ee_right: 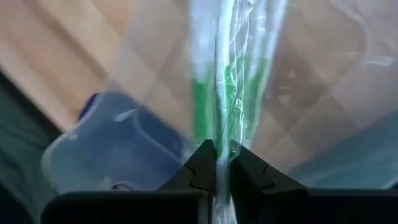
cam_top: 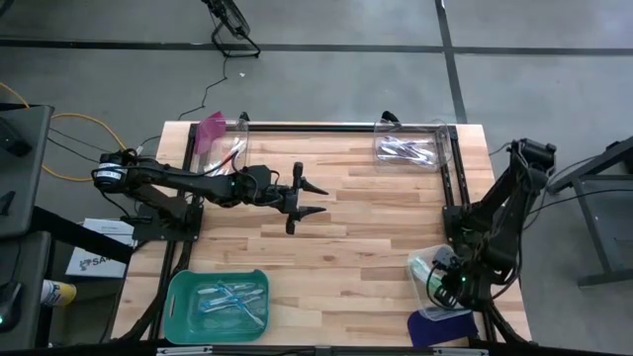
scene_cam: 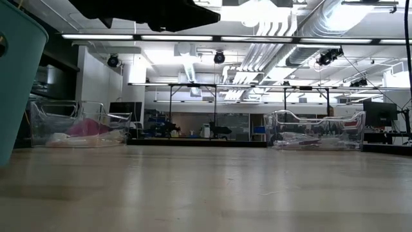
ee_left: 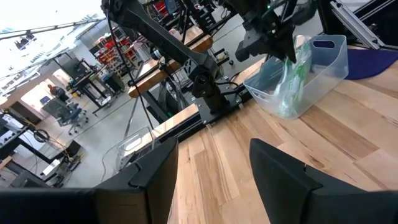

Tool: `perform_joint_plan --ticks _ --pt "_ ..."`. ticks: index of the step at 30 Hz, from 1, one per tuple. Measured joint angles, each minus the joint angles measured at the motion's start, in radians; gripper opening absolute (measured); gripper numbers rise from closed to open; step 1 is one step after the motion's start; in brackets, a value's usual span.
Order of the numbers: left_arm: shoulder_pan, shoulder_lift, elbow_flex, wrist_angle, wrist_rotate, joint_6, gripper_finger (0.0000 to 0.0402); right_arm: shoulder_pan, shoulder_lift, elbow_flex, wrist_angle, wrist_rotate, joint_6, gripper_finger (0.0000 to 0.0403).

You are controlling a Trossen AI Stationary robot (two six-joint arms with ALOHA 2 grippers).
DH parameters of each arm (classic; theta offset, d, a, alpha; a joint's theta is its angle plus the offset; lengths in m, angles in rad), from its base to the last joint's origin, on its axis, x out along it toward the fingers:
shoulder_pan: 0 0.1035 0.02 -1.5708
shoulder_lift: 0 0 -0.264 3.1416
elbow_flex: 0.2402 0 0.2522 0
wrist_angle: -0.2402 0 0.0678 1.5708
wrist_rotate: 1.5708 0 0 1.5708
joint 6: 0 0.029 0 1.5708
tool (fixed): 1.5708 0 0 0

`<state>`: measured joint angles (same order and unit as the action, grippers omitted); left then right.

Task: Pick & Place Toothbrushes
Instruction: Put the green toothbrush into the white bin, then return to Home Position

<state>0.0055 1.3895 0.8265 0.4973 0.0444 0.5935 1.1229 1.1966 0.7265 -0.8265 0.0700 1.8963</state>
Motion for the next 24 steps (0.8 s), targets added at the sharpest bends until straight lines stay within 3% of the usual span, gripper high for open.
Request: perform_joint_plan --ticks 10,24 --pt "0.000 0.000 0.000 -0.010 0.010 -0.001 0.0193 0.003 0.049 0.000 -0.030 -0.001 0.023 0.0039" --pt "0.000 0.000 0.000 -0.014 0.016 -0.022 0.0193 0.003 0.033 0.000 -0.022 0.034 0.072 0.0170"
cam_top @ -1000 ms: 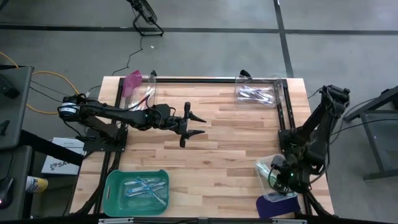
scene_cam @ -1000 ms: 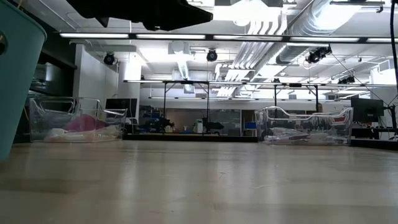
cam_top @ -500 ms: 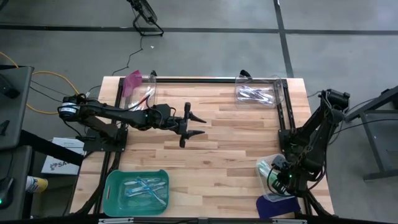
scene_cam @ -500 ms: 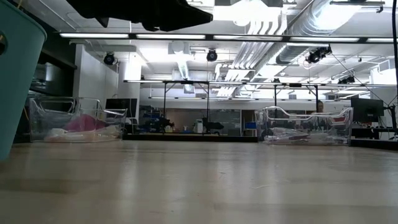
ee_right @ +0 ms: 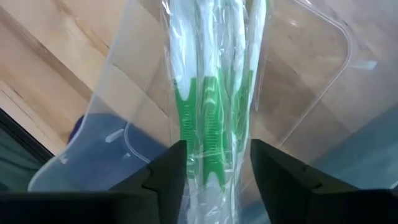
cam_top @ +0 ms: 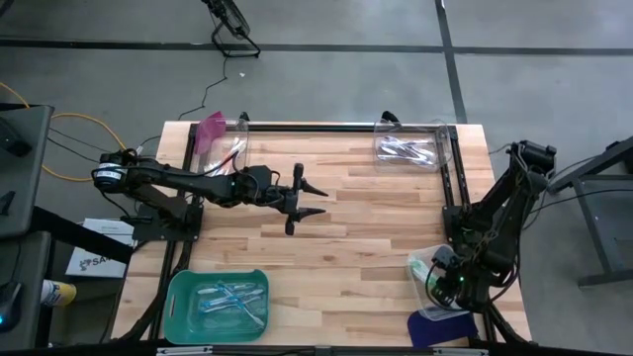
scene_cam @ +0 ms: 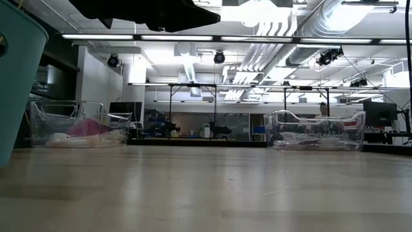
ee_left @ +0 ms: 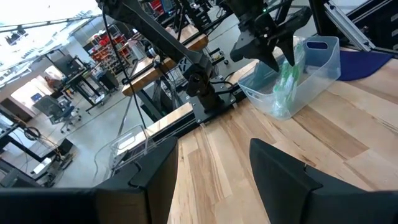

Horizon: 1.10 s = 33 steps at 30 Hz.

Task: Pick & Place Toothbrushes
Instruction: Return to Home Position

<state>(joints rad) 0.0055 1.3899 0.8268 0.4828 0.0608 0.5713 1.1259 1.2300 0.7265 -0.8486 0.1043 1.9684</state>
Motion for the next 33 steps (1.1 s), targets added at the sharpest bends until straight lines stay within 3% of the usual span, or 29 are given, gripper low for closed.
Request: perform_joint_plan --ticks 7,18,24,30,33 --pt "0.000 0.000 0.000 -0.001 0.000 -0.019 0.0193 0.000 -0.028 0.000 0.003 0.038 0.028 0.0186" --pt "0.000 -0.038 0.002 -0.082 -0.018 -0.034 0.0193 0.000 -0.163 0.000 -0.049 0.071 0.013 0.0150" --pt "0.001 -0.049 0.001 -0.094 -0.043 0.002 0.0193 0.000 -0.277 0.000 -0.198 0.271 -0.126 0.0129" --pt "0.009 -0.060 0.001 -0.096 -0.217 0.096 0.0193 0.000 -0.403 0.000 -0.359 0.511 -0.321 0.0111" --pt "0.043 -0.087 0.001 -0.097 -0.246 0.110 0.0193 0.000 -0.469 0.000 -0.421 0.627 -0.414 0.0105"
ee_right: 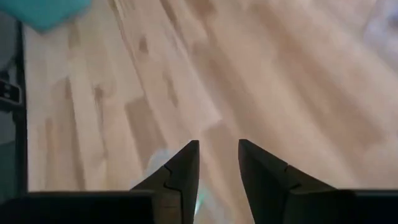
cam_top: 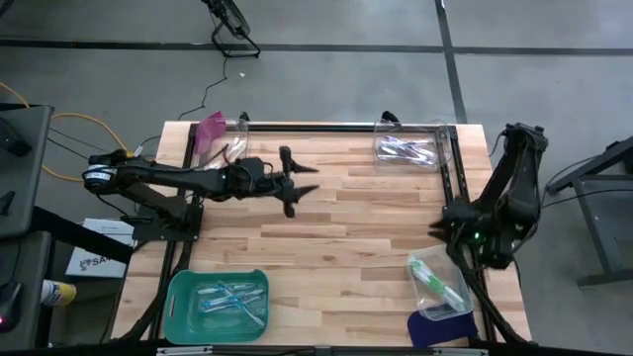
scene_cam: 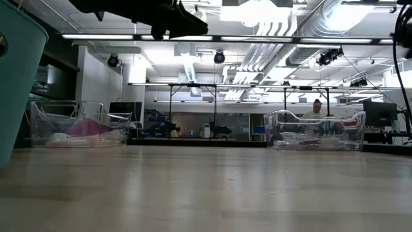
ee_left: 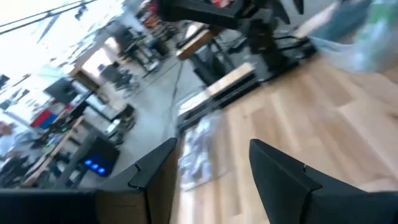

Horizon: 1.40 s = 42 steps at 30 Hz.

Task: Pick & Place Toothbrushes
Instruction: Return to Home Position

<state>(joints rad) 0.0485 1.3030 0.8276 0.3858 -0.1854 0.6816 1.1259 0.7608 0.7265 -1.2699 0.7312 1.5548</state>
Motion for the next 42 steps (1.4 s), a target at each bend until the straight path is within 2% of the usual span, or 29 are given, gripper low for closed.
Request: perform_joint_plan --ticks 4,9,14,17,21,28,31,35,42 --pt "0.068 -0.059 0.000 -0.076 0.021 -0.008 0.0193 0.000 -0.085 0.000 -0.041 0.141 -0.157 0.0100" --pt "0.173 -0.152 0.000 -0.218 0.063 -0.035 0.0193 -0.001 -0.181 0.001 -0.067 0.232 -0.295 0.0096" --pt "0.262 -0.232 0.000 -0.301 0.127 -0.030 0.0193 0.000 -0.273 0.025 -0.063 0.226 -0.353 0.0093" --pt "0.301 -0.262 0.000 -0.356 0.129 0.000 0.0193 0.000 -0.313 0.047 -0.057 0.200 -0.398 0.0093" --pt "0.353 -0.282 0.000 -0.419 0.141 0.011 0.0193 0.000 -0.354 0.092 -0.031 0.161 -0.474 0.0093" --pt "0.411 -0.281 0.000 -0.436 0.179 0.029 0.0193 0.000 -0.390 0.135 -0.018 0.185 -0.616 0.0093" --pt "0.446 -0.278 0.000 -0.442 0.197 0.031 0.0193 0.000 -0.399 0.135 -0.011 0.276 -0.691 0.0093" --pt "0.515 -0.278 -0.013 -0.426 0.315 0.053 0.0193 0.000 -0.403 0.135 0.038 0.396 -0.801 0.0093" --pt "0.628 -0.328 -0.145 -0.274 0.454 0.010 0.0193 0.000 -0.404 0.120 0.090 0.616 -0.796 0.0093"
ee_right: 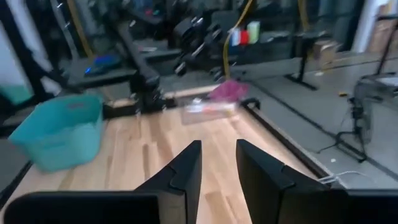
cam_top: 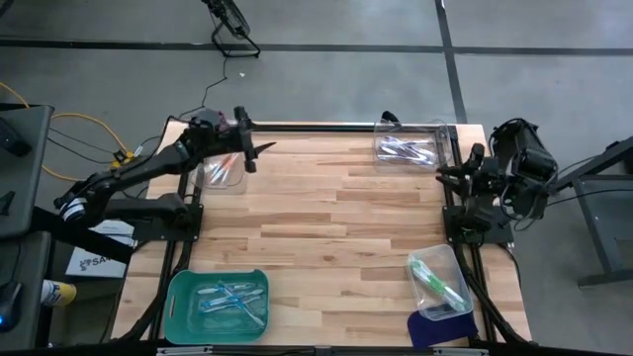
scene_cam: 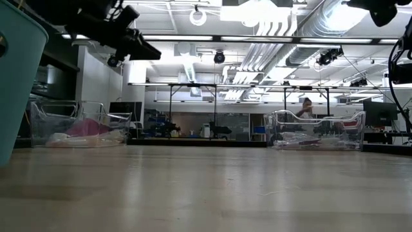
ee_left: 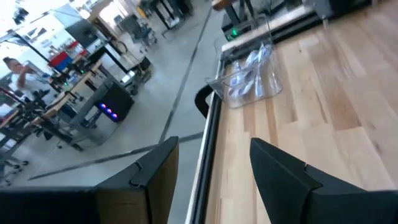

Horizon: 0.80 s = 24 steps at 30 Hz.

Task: Pick & Place Toothbrushes
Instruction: Return to Home Position

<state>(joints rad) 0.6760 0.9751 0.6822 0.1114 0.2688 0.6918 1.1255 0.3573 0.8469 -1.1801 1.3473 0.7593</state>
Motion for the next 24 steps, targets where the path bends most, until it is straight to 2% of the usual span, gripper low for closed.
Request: perform_joint_plan --ticks 7,9,15,18,21,24 --pt "0.001 -0.130 -0.192 0.141 0.071 -0.066 0.0193 0.000 0.025 -0.128 0.182 0.096 0.003 0.0093" --pt "-0.015 -0.170 -0.246 0.187 0.111 -0.089 0.0193 0.000 0.046 -0.175 0.287 0.119 -0.005 0.0093" --pt "-0.055 -0.348 -0.332 0.175 0.171 -0.121 0.0193 -0.044 0.153 -0.281 0.660 0.111 -0.133 0.0093" --pt "-0.070 -0.425 -0.339 0.113 0.204 -0.122 0.0193 -0.110 0.238 -0.320 0.930 0.026 -0.252 0.0093" --pt "-0.077 -0.483 -0.339 0.059 0.244 -0.121 0.0193 -0.208 0.354 -0.353 1.249 -0.169 -0.394 0.0093" --pt "-0.074 -0.524 -0.339 0.007 0.286 -0.110 0.0193 -0.328 0.516 -0.369 1.518 -0.320 -0.497 0.0093"
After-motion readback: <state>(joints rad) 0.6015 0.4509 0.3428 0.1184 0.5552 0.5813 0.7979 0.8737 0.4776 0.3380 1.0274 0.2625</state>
